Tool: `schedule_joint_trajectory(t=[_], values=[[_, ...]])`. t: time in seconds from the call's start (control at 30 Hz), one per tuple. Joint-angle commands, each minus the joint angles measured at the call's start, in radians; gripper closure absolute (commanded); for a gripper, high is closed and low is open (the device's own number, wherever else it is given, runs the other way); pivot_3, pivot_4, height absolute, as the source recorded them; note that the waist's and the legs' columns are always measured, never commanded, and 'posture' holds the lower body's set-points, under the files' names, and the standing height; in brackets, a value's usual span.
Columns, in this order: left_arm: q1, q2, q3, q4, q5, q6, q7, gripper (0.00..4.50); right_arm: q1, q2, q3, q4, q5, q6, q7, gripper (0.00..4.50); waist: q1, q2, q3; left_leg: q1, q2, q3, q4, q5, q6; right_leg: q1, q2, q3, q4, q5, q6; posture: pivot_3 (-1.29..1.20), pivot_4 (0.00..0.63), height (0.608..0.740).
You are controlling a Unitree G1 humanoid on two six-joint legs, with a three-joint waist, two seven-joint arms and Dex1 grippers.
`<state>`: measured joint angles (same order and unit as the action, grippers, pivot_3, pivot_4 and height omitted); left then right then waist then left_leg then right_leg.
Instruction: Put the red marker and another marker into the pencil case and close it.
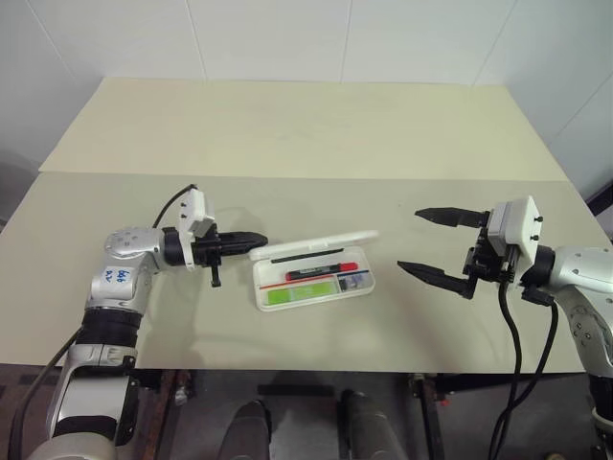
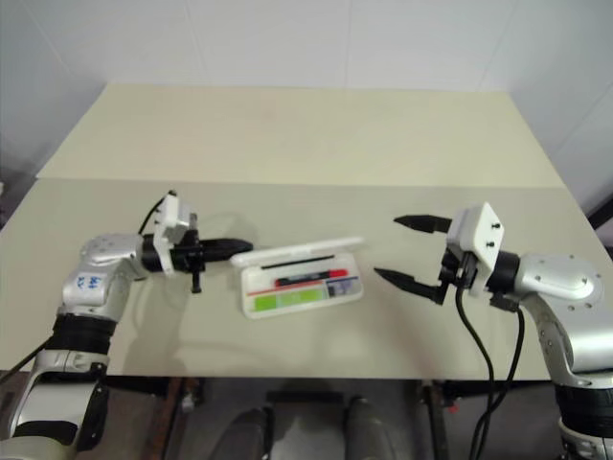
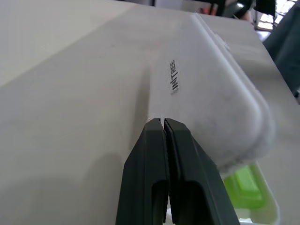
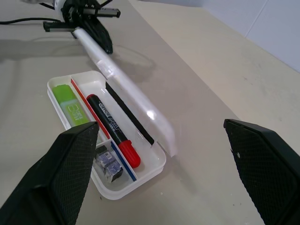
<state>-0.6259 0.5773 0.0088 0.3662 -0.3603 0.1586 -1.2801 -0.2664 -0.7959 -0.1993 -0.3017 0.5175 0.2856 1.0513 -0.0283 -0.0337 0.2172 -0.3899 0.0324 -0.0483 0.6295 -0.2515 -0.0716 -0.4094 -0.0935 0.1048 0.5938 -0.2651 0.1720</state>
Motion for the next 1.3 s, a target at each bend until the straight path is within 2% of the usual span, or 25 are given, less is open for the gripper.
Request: schedule_joint_trajectory(t=[0.03, 0.23, 0.37, 0.9, 1.2, 1.3], values=[[-0.008, -0.002, -0.035, -0.051, 0.014, -0.033, -0.036, 4.47, -0.005, 0.001, -0.009, -0.036, 0.016, -0.004, -0.010, 0.00, 0.000, 0.000, 0.000, 0.000, 0.000, 0.000, 0.000, 0.000, 0.000, 0.000, 0.000, 0.000, 0.000, 0.000, 0.000, 0.00, 0.150, 0.740], [0.036, -0.025, -0.130, -0.121, 0.061, -0.019, -0.034, 4.47, 0.010, 0.003, -0.011, -0.051, 0.017, 0.003, -0.021, 0.00, 0.000, 0.000, 0.000, 0.000, 0.000, 0.000, 0.000, 0.000, 0.000, 0.000, 0.000, 0.000, 0.000, 0.000, 0.000, 0.00, 0.150, 0.740], [0.039, -0.002, -0.195, -0.139, 0.112, 0.014, -0.046, 4.47, 0.015, 0.008, -0.005, -0.064, 0.016, 0.007, -0.035, 0.00, -0.003, 0.000, 0.000, 0.000, 0.000, 0.000, 0.000, 0.000, 0.001, 0.000, 0.000, 0.000, 0.000, 0.000, 0.000, 0.00, 0.150, 0.740], [-0.007, -0.008, -0.289, -0.210, 0.209, 0.151, 0.049, 4.47, 0.031, 0.045, 0.001, -0.105, 0.013, 0.016, -0.089, 0.00, 0.000, 0.001, -0.001, 0.001, 0.000, 0.000, 0.001, 0.000, 0.001, 0.002, 0.000, 0.000, -0.001, -0.003, -0.005, 0.00, 0.150, 0.740], [-0.016, -0.053, -0.125, -0.322, -0.019, 0.309, 0.060, 4.47, 0.018, 0.050, 0.013, -0.066, 0.010, 0.001, -0.074, 0.00, -0.003, 0.000, -0.001, 0.000, 0.000, 0.000, 0.001, 0.001, 0.002, 0.001, 0.000, 0.000, -0.001, -0.003, -0.006, 0.00, 0.150, 0.740], [0.015, -0.045, 0.032, -0.295, -0.103, 0.258, 0.087, 4.47, -0.011, 0.049, 0.024, -0.027, 0.007, -0.005, -0.059, 0.00, -0.007, 0.001, -0.001, 0.001, 0.000, 0.000, 0.000, 0.001, 0.002, 0.001, 0.000, 0.000, 0.000, -0.002, -0.003, 0.00, 0.150, 0.740]])
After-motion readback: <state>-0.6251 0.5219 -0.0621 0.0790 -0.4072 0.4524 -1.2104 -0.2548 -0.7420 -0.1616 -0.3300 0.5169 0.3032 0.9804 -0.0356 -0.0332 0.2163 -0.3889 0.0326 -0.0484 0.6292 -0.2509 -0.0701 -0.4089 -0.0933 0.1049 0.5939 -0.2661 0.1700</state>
